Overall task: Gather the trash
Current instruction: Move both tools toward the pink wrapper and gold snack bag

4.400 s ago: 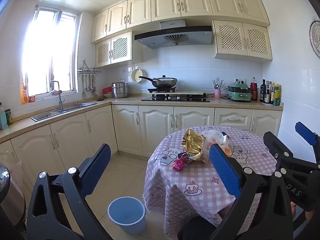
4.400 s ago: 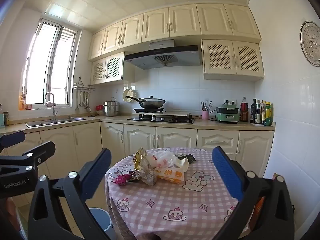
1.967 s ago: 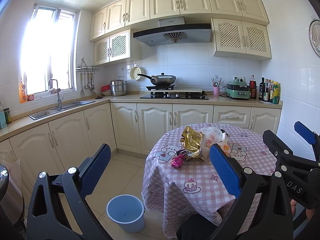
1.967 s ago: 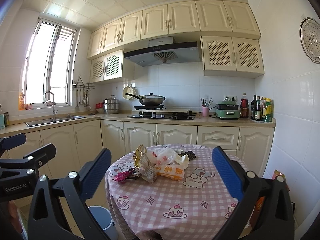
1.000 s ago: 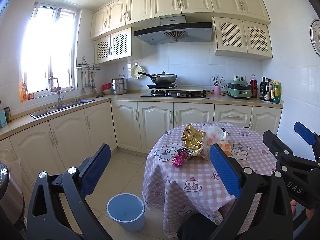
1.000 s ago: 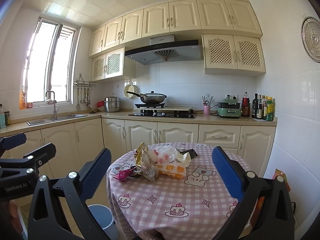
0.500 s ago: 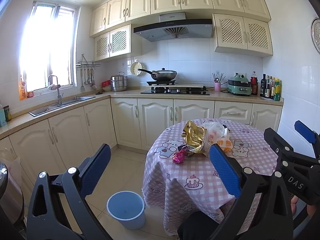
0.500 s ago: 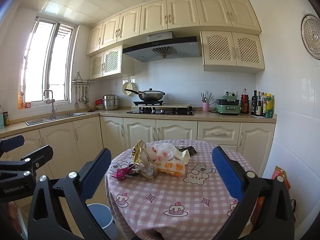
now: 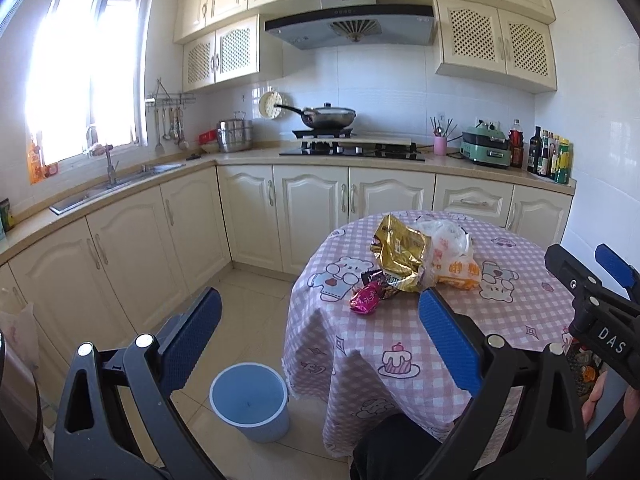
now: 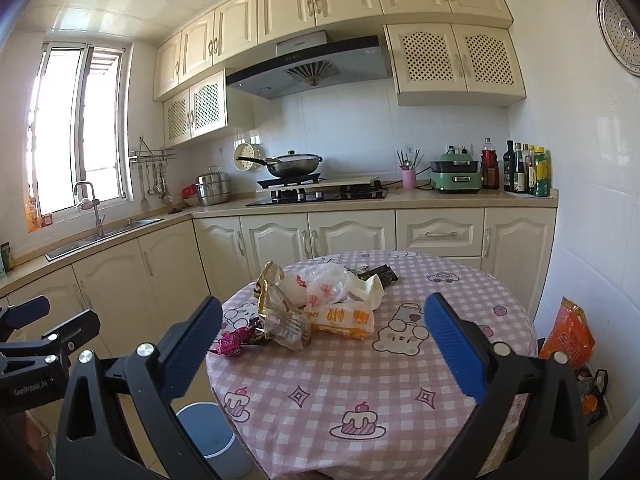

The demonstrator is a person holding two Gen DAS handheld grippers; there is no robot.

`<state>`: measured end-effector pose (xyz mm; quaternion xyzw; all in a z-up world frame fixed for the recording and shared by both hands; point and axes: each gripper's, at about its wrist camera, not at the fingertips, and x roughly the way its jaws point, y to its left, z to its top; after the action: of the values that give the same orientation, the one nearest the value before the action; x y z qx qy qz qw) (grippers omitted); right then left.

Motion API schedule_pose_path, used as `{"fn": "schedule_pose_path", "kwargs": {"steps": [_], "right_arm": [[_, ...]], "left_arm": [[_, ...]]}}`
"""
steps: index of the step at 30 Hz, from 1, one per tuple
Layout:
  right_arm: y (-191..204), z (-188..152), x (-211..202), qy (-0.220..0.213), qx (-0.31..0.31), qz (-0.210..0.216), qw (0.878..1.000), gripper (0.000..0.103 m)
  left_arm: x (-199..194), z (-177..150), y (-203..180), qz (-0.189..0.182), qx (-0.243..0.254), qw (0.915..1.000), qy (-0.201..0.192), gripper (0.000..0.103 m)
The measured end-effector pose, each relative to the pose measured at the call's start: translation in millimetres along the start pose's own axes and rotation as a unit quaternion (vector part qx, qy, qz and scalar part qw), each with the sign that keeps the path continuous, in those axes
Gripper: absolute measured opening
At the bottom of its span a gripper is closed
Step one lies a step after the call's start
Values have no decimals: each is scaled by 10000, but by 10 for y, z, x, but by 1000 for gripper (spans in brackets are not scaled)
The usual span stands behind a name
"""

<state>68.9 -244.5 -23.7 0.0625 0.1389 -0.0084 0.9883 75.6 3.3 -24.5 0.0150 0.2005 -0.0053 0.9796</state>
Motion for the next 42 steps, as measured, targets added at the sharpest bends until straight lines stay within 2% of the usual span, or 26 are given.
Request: {"fn": "schedule_pose_path", "kwargs": {"steps": [9,16,18,20,25,27,32,39,41,42], "right_arm": [[-221,-54,701,541,215,-216,9981,99],[-512,-86,1198,714,414,-617,9947,99],[-583,-111,1294,771,486,-667,9936,99],[-657,-123,1399,832,573,-683,9925,99],[-628,-129,1568,970,654,-285,9927,99],[-511,-109,1593,898,542,-129,9944,99],[-152,-20,1679,854,376,356,9950,99],[323,-8,1912,1122,-134,660,9914,98],[406,-45,2022,1311,-279,686,9886,86],[445,-73,2077,1413,-346,683,9870,64]], "left_arm": [[638,102,-156,-390,-8,9980,507,95],[1282,214,-648,-964,361,9911,848,95],[1454,227,-769,-1087,454,9883,969,88],[1600,231,-865,-1138,577,9859,1083,86],[1697,136,-702,-930,557,9875,1148,86],[1730,105,-574,-770,434,9883,1240,86],[1772,40,-312,-651,256,9884,1346,86],[1893,-87,-147,-719,125,9843,1606,85],[1922,-107,-134,-810,79,9828,1660,83],[1949,-122,-133,-864,66,9819,1684,81]]}}
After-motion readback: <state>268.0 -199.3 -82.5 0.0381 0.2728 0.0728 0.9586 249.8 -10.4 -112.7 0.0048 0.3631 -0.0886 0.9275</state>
